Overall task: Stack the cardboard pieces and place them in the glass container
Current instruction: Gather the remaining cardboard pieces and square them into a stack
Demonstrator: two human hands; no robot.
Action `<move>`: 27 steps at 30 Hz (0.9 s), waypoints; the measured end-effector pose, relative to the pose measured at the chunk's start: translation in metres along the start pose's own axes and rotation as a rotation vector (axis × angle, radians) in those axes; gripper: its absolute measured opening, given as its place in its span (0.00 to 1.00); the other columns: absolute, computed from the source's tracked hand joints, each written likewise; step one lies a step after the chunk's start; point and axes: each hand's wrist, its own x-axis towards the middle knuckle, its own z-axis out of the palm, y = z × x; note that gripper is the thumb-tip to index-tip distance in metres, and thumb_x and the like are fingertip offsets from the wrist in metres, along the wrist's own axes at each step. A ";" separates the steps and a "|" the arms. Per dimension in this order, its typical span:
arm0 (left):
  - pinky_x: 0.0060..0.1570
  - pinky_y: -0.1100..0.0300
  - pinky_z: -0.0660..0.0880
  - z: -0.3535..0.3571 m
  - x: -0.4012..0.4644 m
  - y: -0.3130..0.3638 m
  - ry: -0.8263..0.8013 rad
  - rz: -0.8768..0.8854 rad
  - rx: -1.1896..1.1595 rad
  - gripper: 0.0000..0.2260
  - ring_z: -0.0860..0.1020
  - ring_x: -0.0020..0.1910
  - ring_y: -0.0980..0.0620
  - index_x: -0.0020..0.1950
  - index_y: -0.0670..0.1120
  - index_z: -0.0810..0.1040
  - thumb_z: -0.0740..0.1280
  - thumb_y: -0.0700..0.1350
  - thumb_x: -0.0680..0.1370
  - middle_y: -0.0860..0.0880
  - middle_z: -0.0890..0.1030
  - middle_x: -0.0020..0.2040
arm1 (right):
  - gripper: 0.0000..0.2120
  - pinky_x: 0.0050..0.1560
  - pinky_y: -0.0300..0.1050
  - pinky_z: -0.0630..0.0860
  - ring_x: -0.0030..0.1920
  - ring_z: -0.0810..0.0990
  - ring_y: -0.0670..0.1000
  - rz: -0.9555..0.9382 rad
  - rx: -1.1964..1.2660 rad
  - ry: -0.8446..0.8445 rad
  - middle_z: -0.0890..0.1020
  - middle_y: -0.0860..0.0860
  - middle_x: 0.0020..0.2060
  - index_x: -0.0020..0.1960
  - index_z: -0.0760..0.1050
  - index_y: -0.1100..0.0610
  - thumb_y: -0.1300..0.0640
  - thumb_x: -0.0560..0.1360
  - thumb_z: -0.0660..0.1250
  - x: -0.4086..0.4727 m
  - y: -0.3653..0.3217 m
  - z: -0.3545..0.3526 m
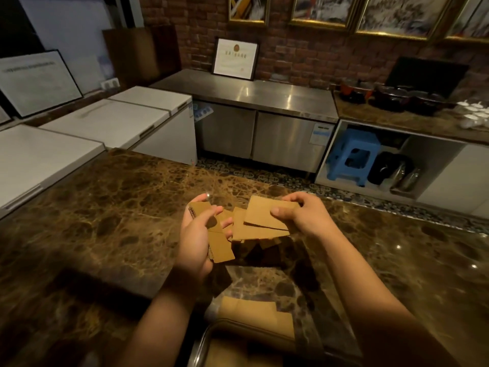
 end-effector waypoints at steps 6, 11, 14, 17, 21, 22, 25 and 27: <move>0.46 0.45 0.79 0.041 -0.021 -0.010 -0.029 0.085 0.108 0.17 0.84 0.49 0.45 0.62 0.60 0.76 0.74 0.48 0.75 0.41 0.83 0.58 | 0.14 0.34 0.38 0.76 0.44 0.83 0.48 -0.015 0.368 0.248 0.84 0.51 0.48 0.53 0.79 0.53 0.56 0.70 0.79 -0.037 -0.005 -0.025; 0.43 0.48 0.83 0.055 -0.030 -0.001 -0.331 -0.106 0.037 0.20 0.86 0.48 0.43 0.63 0.55 0.80 0.73 0.40 0.72 0.42 0.86 0.55 | 0.15 0.35 0.42 0.82 0.43 0.85 0.51 -0.005 0.436 0.200 0.85 0.54 0.49 0.54 0.79 0.55 0.57 0.71 0.78 -0.048 -0.003 -0.031; 0.41 0.52 0.83 0.055 -0.032 -0.001 -0.384 -0.008 0.143 0.27 0.86 0.51 0.47 0.65 0.55 0.77 0.65 0.28 0.75 0.45 0.87 0.53 | 0.15 0.48 0.55 0.84 0.48 0.86 0.56 -0.006 0.547 0.259 0.85 0.57 0.51 0.57 0.77 0.55 0.56 0.72 0.77 -0.047 -0.005 -0.031; 0.38 0.55 0.83 0.054 -0.033 0.001 -0.354 0.048 0.150 0.30 0.86 0.48 0.47 0.66 0.56 0.76 0.64 0.25 0.74 0.45 0.87 0.51 | 0.15 0.46 0.55 0.85 0.46 0.87 0.54 -0.031 0.644 0.307 0.86 0.56 0.50 0.58 0.76 0.55 0.56 0.74 0.76 -0.048 -0.005 -0.030; 0.40 0.52 0.82 0.055 -0.036 -0.003 -0.380 0.016 0.108 0.31 0.86 0.48 0.46 0.66 0.57 0.77 0.64 0.26 0.72 0.44 0.86 0.53 | 0.12 0.47 0.53 0.85 0.47 0.87 0.53 -0.086 0.617 0.323 0.85 0.55 0.51 0.55 0.75 0.52 0.55 0.75 0.74 -0.052 -0.006 -0.013; 0.42 0.50 0.82 0.057 -0.038 -0.004 -0.405 -0.022 0.096 0.30 0.85 0.50 0.45 0.66 0.57 0.77 0.66 0.29 0.72 0.43 0.86 0.55 | 0.11 0.46 0.52 0.85 0.47 0.86 0.53 -0.105 0.589 0.321 0.85 0.55 0.51 0.55 0.75 0.51 0.55 0.75 0.74 -0.053 -0.006 -0.009; 0.46 0.48 0.81 0.063 -0.041 -0.009 -0.433 -0.171 0.097 0.28 0.85 0.54 0.42 0.69 0.51 0.75 0.75 0.40 0.70 0.43 0.86 0.57 | 0.11 0.44 0.49 0.85 0.46 0.86 0.51 -0.145 0.510 0.287 0.85 0.55 0.50 0.55 0.75 0.51 0.54 0.76 0.73 -0.056 -0.006 0.005; 0.41 0.49 0.83 0.065 -0.040 -0.013 -0.382 -0.194 0.116 0.22 0.86 0.50 0.41 0.68 0.51 0.75 0.73 0.40 0.75 0.43 0.87 0.53 | 0.09 0.35 0.42 0.83 0.40 0.86 0.46 -0.155 0.494 0.276 0.85 0.54 0.49 0.54 0.74 0.51 0.54 0.77 0.72 -0.056 -0.006 0.009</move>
